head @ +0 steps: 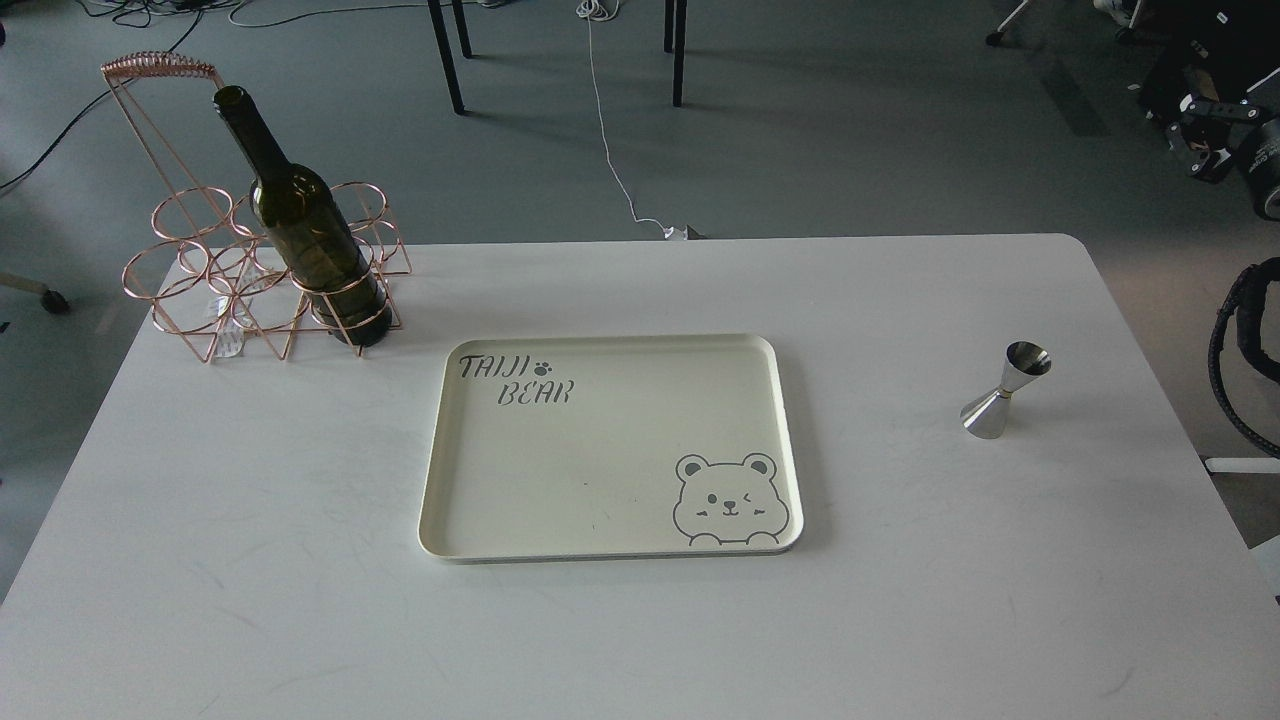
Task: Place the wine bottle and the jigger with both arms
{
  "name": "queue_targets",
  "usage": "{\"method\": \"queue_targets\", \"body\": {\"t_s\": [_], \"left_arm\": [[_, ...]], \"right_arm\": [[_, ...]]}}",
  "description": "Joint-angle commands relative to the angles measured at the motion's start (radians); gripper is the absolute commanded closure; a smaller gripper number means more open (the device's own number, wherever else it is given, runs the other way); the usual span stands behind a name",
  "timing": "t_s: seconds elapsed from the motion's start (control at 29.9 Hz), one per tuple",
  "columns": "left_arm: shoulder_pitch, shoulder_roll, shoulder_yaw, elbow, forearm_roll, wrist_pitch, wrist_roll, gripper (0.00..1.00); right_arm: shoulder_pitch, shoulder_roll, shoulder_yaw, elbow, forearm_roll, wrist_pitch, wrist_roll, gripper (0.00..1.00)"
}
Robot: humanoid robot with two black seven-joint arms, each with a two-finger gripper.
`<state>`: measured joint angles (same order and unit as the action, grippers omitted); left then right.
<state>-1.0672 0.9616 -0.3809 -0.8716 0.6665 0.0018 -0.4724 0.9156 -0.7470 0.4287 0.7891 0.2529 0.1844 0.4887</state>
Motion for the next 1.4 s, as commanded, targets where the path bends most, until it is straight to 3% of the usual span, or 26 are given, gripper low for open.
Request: {"method": "queue_targets", "body": {"t_s": [0.0,0.17,0.33,0.6,0.77,1.0,1.37], "left_arm": [[0.012,0.023,0.002,0.008,-0.174,-0.003,0.003,0.02],[0.042,0.017,0.004,0.055,-0.398,-0.058,-0.002,0.02],[0.105,-0.015,0.004,0.152,-0.741,-0.253,-0.009,0.02],[0.240,-0.109,-0.001,0.315,-1.005,-0.490,-0.006,0.02],[0.326,-0.142,-0.010,0.341,-1.128,-0.490,-0.005,0.02],[0.443,-0.217,-0.140,0.341,-1.150,-0.490,0.001,0.02],[0.483,-0.244,-0.164,0.341,-1.150,-0.490,0.001,0.02]], "right_arm": [[0.000,-0.003,0.016,-0.013,-0.001,0.001,0.000,0.01],[-0.012,-0.008,0.024,-0.019,-0.001,0.004,0.000,0.01],[-0.040,0.003,0.024,-0.024,0.000,0.023,0.000,0.01],[-0.101,0.006,0.024,-0.122,0.161,0.170,0.000,0.01],[-0.142,0.024,0.024,-0.174,0.227,0.213,0.000,0.01],[-0.216,0.093,0.039,-0.209,0.350,0.274,0.000,0.01],[-0.227,0.185,0.058,-0.309,0.345,0.277,0.000,0.01]]}}
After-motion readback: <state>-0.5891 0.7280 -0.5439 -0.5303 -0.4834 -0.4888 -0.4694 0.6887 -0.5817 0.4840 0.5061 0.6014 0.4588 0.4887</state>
